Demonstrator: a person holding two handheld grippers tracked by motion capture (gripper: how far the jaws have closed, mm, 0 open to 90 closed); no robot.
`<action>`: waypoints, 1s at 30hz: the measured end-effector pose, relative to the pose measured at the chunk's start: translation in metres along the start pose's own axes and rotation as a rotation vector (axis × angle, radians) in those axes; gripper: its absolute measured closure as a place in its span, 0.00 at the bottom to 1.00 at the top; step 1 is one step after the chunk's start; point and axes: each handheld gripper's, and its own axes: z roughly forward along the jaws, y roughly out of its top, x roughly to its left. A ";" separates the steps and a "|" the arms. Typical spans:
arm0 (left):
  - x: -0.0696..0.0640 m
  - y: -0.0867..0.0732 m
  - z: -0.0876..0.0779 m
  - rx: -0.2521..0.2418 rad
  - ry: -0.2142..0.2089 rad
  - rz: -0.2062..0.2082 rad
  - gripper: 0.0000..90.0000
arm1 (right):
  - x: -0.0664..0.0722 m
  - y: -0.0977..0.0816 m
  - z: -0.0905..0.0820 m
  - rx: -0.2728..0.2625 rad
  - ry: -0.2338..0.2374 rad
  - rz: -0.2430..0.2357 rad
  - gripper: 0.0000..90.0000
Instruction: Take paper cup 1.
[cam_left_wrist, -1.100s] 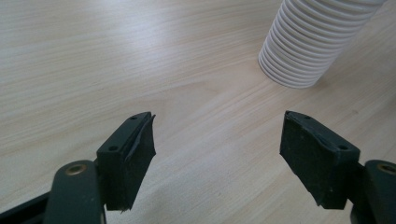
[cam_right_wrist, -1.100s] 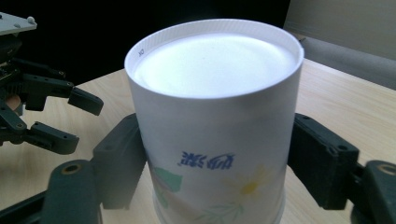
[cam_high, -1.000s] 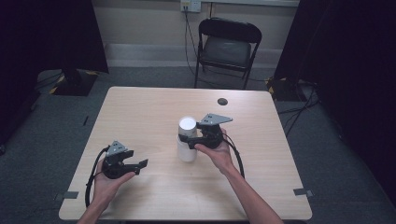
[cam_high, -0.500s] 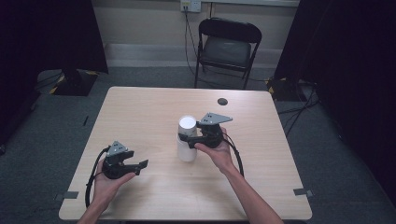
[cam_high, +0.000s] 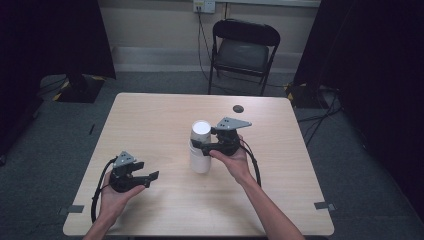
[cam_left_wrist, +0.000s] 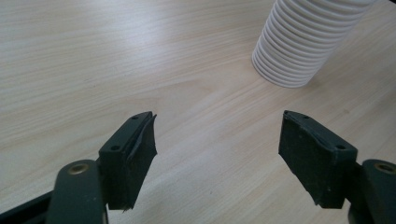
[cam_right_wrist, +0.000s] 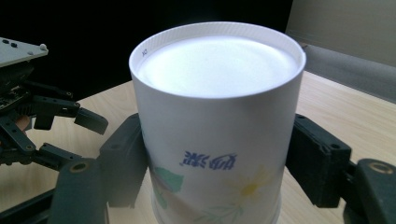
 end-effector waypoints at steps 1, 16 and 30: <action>0.000 0.000 0.000 0.004 0.001 0.004 0.31 | 0.000 0.001 0.000 -0.002 0.002 0.001 0.31; -0.001 0.000 -0.001 -0.005 0.028 0.034 0.30 | -0.001 0.006 -0.006 -0.036 0.013 0.029 0.32; -0.002 0.000 0.000 0.006 0.026 0.034 0.30 | 0.000 0.018 -0.010 -0.066 0.023 0.036 0.33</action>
